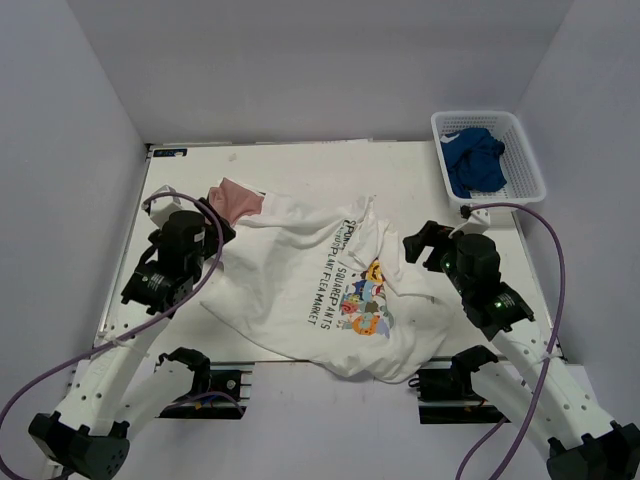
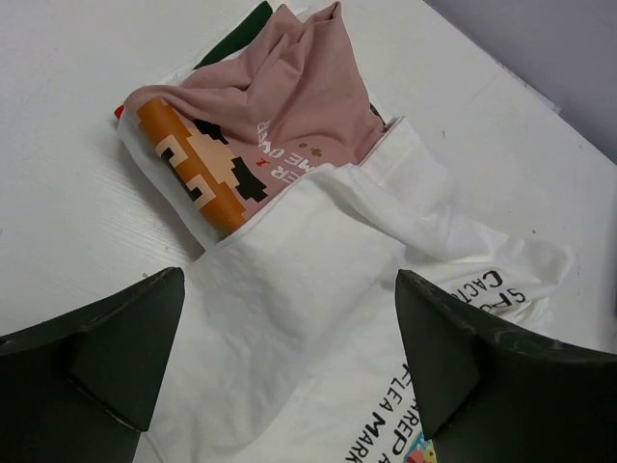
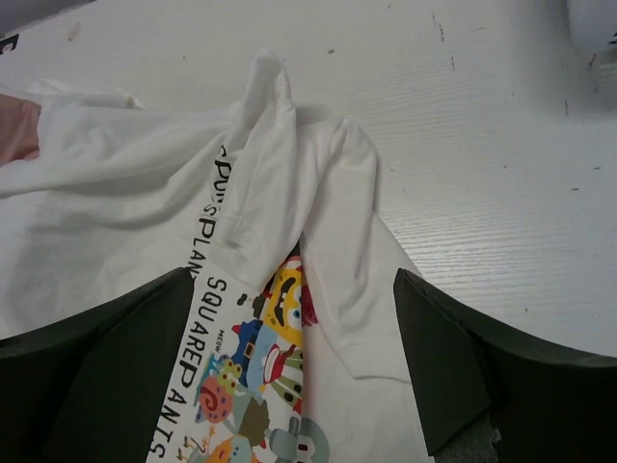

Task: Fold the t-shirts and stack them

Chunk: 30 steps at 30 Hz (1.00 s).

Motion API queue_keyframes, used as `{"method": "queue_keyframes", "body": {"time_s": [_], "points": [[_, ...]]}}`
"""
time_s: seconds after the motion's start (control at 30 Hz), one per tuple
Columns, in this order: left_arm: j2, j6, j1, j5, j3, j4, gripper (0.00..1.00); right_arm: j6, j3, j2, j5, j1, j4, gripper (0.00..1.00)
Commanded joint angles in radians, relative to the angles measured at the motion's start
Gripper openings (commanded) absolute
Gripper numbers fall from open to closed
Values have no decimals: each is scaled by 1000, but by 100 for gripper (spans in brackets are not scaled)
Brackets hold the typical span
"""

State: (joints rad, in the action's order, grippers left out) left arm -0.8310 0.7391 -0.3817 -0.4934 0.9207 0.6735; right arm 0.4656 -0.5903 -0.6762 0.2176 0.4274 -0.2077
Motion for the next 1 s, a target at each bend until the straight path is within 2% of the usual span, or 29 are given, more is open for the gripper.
{"method": "queue_keyframes", "body": {"time_s": [0.0,0.23,0.33,0.37,0.4,0.47,0.67,0.83,0.97], "points": [[33,22,-3,-20,3,20,100,16,1,7,-1,-1,39,90],[43,31,-3,-56,-19,20,100,-57,3,-42,-155,5,76,90],[33,31,-3,-56,-37,-5,100,-79,-32,-137,-242,11,83,90],[33,31,-3,-47,-37,-14,100,-90,-40,-226,-257,17,88,90],[24,31,-3,-56,-37,-14,100,-106,-51,-259,-336,42,105,90],[15,40,-3,-89,-37,-5,100,-117,-89,-374,-363,86,120,90],[-17,31,-3,-80,-63,-48,100,-107,-208,-806,-301,286,157,90],[-86,31,-3,-80,-49,-37,100,-49,-318,-959,-89,309,84,90],[-131,-12,-3,-71,-39,-66,100,14,-304,-1022,-20,271,10,90]]}}
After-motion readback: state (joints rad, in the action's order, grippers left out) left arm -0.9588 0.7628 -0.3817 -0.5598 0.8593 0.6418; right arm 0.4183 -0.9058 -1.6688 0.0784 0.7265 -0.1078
